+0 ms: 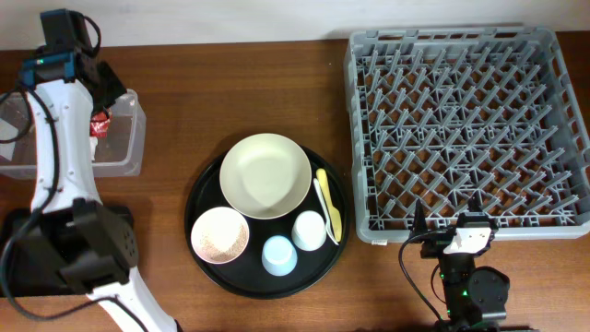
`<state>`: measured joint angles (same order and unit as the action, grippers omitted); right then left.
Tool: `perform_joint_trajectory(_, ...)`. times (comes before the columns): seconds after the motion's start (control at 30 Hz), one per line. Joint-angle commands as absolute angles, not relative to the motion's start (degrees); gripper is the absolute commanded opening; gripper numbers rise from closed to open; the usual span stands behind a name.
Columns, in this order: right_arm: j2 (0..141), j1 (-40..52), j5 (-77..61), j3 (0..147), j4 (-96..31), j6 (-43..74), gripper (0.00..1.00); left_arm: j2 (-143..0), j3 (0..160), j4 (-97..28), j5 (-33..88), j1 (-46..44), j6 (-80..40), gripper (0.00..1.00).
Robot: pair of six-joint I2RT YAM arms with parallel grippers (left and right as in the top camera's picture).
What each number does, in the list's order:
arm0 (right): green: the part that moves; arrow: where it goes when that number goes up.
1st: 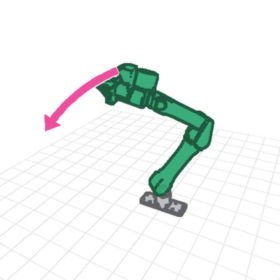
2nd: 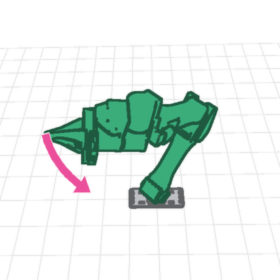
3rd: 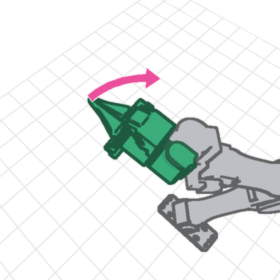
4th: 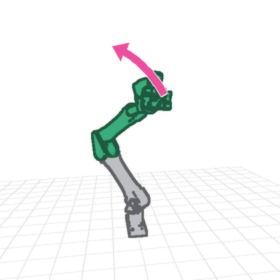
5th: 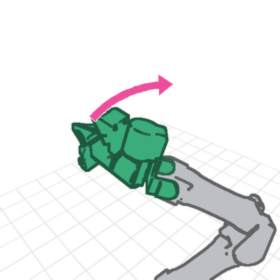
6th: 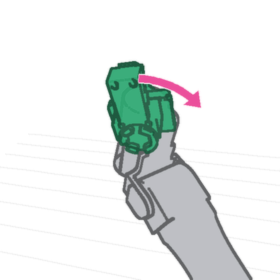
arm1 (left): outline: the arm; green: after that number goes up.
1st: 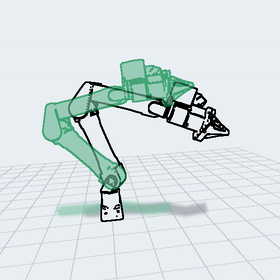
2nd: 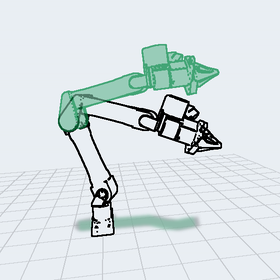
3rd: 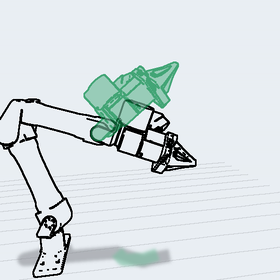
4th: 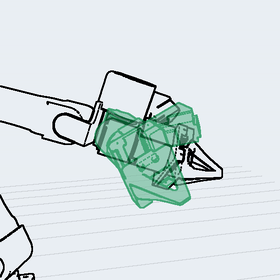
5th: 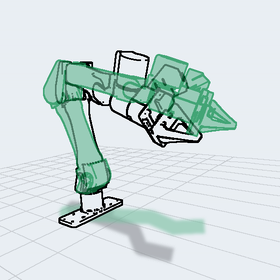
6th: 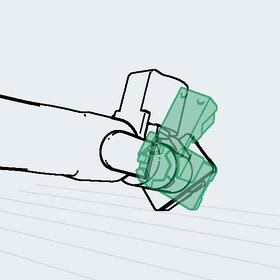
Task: Sort waste into correct bins and load items into the dishwasher rack
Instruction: 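Carry the red wrapper left and drop it into the clear bin, then lower the left gripper to the pink rice bowl and grasp its rim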
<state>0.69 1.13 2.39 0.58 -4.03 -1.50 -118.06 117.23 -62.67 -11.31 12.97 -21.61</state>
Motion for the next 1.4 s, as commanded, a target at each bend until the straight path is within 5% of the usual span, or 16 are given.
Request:
perform_joint_trajectory(0.0, 0.4, 1.5, 3.3, 0.3, -4.4, -1.2, 0.98, -122.6, 117.9, -62.6, -12.5, 15.4, -20.8, 0.01)
perform_joint_trajectory(0.47, 0.4, 1.5, 3.3, 0.3, -4.4, -1.2, 0.98, -131.9, 117.9, -62.4, -11.8, 17.4, -20.7, 0.01)
perform_joint_trajectory(0.57, 0.4, 1.5, 3.3, 0.3, -4.4, -1.2, 0.98, -131.7, 118.0, -62.4, -11.6, 17.4, -20.7, 0.42)
perform_joint_trajectory(0.63, 0.4, 1.5, 3.3, 0.3, -4.4, -1.2, 0.98, -131.4, 118.2, -62.4, -11.6, 17.4, -20.7, 0.53)
perform_joint_trajectory(0.93, 0.4, 1.5, 3.3, 0.3, -4.4, -1.2, 0.98, -120.3, 127.0, -69.2, -9.3, 17.4, -22.2, 0.53)
perform_joint_trajectory(1.07, 0.4, 1.5, 3.3, 0.3, -4.4, -1.2, 0.98, -113.0, 127.0, -85.1, 3.5, 16.8, -22.7, 0.53)
perform_joint_trajectory(1.2, 0.4, 1.5, 3.3, 0.3, -4.4, -1.2, 0.98, -109.6, 127.0, -96.8, 3.5, 13.0, -22.6, 0.53)
perform_joint_trajectory(1.37, 0.4, 1.5, 3.3, 0.3, -4.4, -1.2, 0.98, -105.6, 119.7, -96.7, 7.5, 1.9, -16.4, 0.39)
